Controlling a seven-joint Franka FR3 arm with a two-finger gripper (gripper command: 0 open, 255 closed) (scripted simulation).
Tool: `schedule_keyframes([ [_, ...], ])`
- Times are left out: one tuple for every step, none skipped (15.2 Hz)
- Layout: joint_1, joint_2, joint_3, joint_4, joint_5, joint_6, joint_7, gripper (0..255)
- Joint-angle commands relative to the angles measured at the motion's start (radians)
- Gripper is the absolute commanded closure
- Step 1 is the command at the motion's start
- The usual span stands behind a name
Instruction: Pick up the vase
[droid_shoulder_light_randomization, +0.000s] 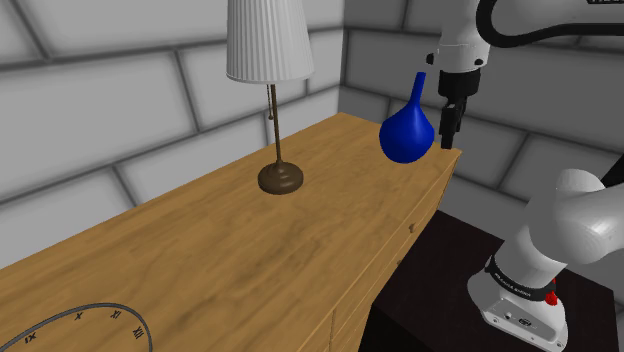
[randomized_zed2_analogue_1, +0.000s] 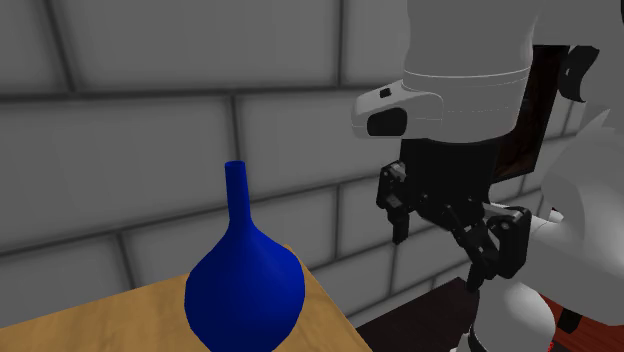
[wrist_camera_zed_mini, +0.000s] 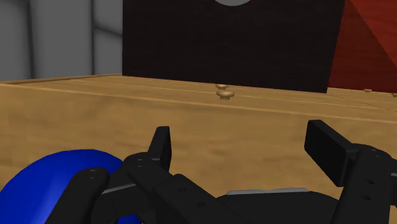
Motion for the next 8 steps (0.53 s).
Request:
schedule_keyframes([
  [0.000, 0.000, 0.000, 0.000, 0.000, 0.000, 0.000, 0],
  [-0.006, 0.026, -0.018, 0.028, -0.014, 0.002, -0.022, 0],
  [-0.011, 0.053, -0.036, 0.057, -0.026, 0.003, -0.043, 0],
  [-0.016, 0.080, -0.053, 0.086, -0.038, 0.003, -0.065, 0],
  [-0.020, 0.108, -0.069, 0.117, -0.048, 0.004, -0.086, 0],
  [-0.024, 0.136, -0.086, 0.149, -0.058, 0.003, -0.108, 0],
  [-0.027, 0.164, -0.102, 0.182, -0.066, 0.003, -0.129, 0],
  [-0.030, 0.193, -0.117, 0.216, -0.074, 0.001, -0.151, 0],
])
